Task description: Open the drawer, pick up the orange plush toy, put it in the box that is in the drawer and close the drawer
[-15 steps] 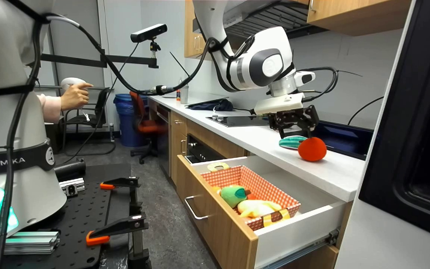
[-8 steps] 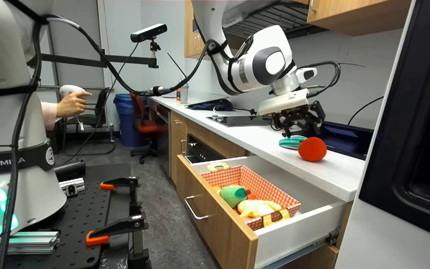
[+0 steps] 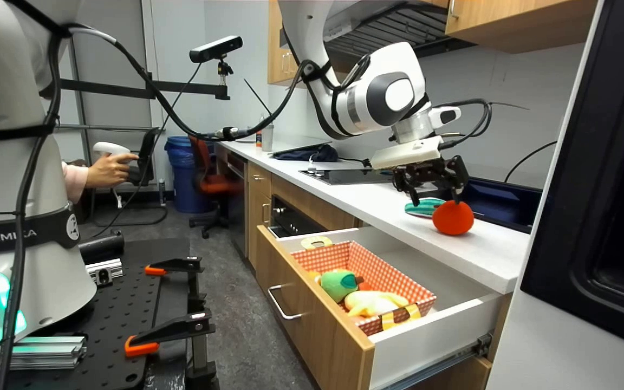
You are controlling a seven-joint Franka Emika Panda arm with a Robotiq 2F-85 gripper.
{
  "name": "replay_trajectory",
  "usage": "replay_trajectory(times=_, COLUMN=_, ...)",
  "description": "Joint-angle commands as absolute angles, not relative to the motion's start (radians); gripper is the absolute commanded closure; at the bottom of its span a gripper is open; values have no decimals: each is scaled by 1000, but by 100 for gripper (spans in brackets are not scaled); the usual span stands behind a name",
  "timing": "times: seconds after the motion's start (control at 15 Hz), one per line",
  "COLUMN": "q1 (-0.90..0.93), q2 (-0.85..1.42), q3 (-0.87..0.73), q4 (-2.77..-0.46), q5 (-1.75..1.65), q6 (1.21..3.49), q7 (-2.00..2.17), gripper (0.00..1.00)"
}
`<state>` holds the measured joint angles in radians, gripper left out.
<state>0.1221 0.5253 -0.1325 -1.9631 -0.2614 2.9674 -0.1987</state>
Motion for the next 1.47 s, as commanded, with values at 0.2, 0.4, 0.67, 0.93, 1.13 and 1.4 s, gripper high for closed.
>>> replay_trajectory(times=0.2, q1=-66, q2=614, q3=-27, q4=-1814, q5=-206, q6=2875, q7=-261, gripper=10)
replay_trajectory(times=0.4, q1=-96, q2=623, q3=-9, q4=-1789, q5=-199, q6=2845, q7=-272, gripper=1)
replay_trajectory(times=0.67, q1=-108, q2=605, q3=26, q4=-1806, q5=-198, q6=2807, q7=-300, gripper=0)
replay_trajectory(times=0.93, q1=-105, q2=590, q3=68, q4=-1839, q5=-188, q6=2780, q7=-322, gripper=0)
replay_trajectory(times=1.13, q1=-109, q2=591, q3=88, q4=-1840, q5=-183, q6=2769, q7=-344, gripper=0)
replay_trajectory(times=1.4, q1=-107, q2=593, q3=93, q4=-1843, q5=-171, q6=2781, q7=-353, gripper=0)
